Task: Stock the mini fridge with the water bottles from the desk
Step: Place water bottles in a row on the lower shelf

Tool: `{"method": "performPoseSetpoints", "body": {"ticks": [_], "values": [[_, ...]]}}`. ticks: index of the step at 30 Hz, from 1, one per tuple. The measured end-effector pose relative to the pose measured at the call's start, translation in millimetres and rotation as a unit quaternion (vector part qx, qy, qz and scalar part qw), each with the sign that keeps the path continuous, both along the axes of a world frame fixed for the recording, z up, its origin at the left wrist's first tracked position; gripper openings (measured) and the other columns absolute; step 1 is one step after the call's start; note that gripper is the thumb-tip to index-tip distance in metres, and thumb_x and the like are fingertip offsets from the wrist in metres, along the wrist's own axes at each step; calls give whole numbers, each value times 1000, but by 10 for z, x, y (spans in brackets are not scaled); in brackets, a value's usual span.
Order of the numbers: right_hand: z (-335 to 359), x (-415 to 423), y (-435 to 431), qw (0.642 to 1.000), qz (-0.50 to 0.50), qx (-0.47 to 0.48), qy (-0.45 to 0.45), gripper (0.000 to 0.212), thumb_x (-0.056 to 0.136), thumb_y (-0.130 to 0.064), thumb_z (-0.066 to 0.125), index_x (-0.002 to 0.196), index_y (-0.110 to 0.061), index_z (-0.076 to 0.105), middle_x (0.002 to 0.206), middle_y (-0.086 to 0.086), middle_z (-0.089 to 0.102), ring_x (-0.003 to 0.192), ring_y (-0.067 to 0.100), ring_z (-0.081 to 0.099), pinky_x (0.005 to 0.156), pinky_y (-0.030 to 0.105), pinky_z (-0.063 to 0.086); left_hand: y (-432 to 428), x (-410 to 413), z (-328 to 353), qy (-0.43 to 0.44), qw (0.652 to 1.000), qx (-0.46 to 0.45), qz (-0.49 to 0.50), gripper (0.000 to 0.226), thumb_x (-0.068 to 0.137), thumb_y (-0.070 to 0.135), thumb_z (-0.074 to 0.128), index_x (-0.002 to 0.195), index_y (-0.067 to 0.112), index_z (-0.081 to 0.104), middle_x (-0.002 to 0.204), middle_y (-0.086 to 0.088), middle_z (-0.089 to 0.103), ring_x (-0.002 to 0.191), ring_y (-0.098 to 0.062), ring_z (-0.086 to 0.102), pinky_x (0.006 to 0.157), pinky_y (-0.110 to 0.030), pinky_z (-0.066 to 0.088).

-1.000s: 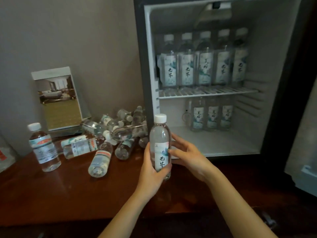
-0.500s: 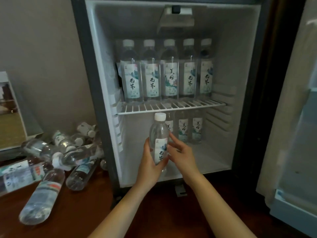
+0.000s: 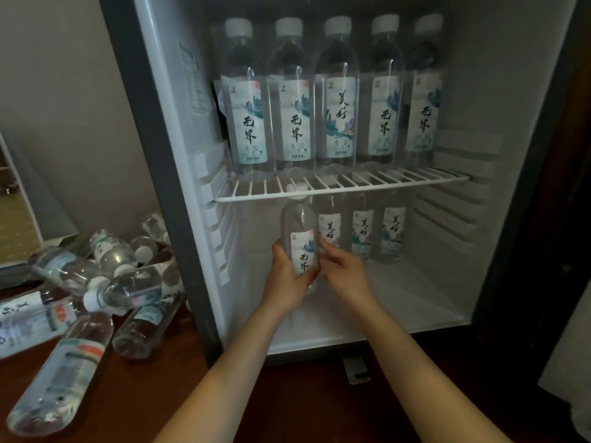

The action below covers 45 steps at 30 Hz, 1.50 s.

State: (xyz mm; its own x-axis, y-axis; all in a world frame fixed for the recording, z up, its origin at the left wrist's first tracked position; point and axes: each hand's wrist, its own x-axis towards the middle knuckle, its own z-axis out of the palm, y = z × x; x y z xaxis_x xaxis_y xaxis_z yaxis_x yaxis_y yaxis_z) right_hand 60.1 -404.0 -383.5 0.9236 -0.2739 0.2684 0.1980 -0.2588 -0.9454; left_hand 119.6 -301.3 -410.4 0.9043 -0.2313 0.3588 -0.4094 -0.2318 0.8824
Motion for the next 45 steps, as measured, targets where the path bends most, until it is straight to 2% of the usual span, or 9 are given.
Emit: {"method": "performPoseSetpoints", "body": {"ticks": [6, 8, 10, 16, 31, 34, 40, 42, 45], "values": [[41, 161, 3, 999, 32, -11, 15, 54, 89, 14, 36, 139, -6, 38, 131, 10, 53, 108, 6, 43, 66, -10, 33, -59, 262, 66, 45, 999, 4, 16, 61, 76, 9, 74, 115, 16, 28, 111, -11, 59, 91, -23, 60, 78, -35, 51], [54, 207, -3, 999, 42, -9, 7, 54, 90, 16, 34, 140, -5, 36, 128, 2, 48, 111, 5, 37, 68, -12, 28, -76, 319, 71, 46, 999, 3, 18, 65, 75, 10, 76, 119, 11, 29, 111, -13, 60, 91, -23, 60, 81, -37, 52], [66, 239, -2, 998, 51, -20, 6, 55, 90, 17, 33, 140, -6, 35, 121, -4, 44, 113, 4, 35, 78, -8, 25, -91, 367, 75, 43, 999, 7, 24, 67, 73, 14, 78, 120, 10, 30, 110, -11, 60, 92, -24, 60, 83, -38, 52], [39, 280, 6, 997, 43, -64, 5, 63, 86, 18, 33, 142, -11, 33, 141, 5, 43, 118, 1, 31, 92, 4, 21, -110, 454, 100, 44, 999, 14, 29, 71, 70, 13, 80, 122, 9, 31, 106, -5, 58, 92, -23, 60, 82, -36, 51], [59, 209, -33, 998, 26, -55, 14, 61, 84, 18, 37, 139, -8, 39, 138, 7, 48, 126, 8, 36, 89, 3, 25, -108, 504, 66, 137, 990, 24, 21, 56, 72, 19, 77, 114, 5, 45, 107, -7, 64, 97, -23, 62, 89, -40, 52], [84, 139, -46, 999, 11, -41, 20, 57, 83, 14, 46, 135, -9, 47, 122, 7, 59, 117, 13, 50, 92, 15, 36, -99, 570, -62, 118, 992, 33, 37, 64, 56, 23, 69, 116, 4, 54, 110, -13, 67, 100, -27, 64, 88, -45, 53], [116, -40, -12, 995, -19, -58, 76, 51, 83, 12, 39, 127, -8, 55, 117, 16, 61, 109, 23, 57, 89, 26, 44, 9, -104, 150, 68, 994, 68, 50, 60, 88, 3, 51, 142, 6, 25, 138, -14, 46, 123, -28, 49, 103, -34, 40], [128, -129, 49, 996, -11, -47, 78, 45, 82, 13, 39, 119, -5, 59, 103, 13, 64, 95, 20, 59, 74, 20, 46, 113, -379, 225, 55, 996, 72, 23, 60, 92, 3, 46, 146, 10, 20, 142, -5, 41, 130, -21, 41, 100, -20, 31], [153, -322, 186, 995, 32, -34, 90, 33, 85, 9, 40, 99, -9, 63, 92, 9, 66, 76, 14, 61, 65, 18, 47, 408, -809, 307, 75, 995, 51, -35, 60, 95, 7, 47, 147, 17, 19, 136, 1, 43, 131, -14, 38, 99, -20, 29]]}}
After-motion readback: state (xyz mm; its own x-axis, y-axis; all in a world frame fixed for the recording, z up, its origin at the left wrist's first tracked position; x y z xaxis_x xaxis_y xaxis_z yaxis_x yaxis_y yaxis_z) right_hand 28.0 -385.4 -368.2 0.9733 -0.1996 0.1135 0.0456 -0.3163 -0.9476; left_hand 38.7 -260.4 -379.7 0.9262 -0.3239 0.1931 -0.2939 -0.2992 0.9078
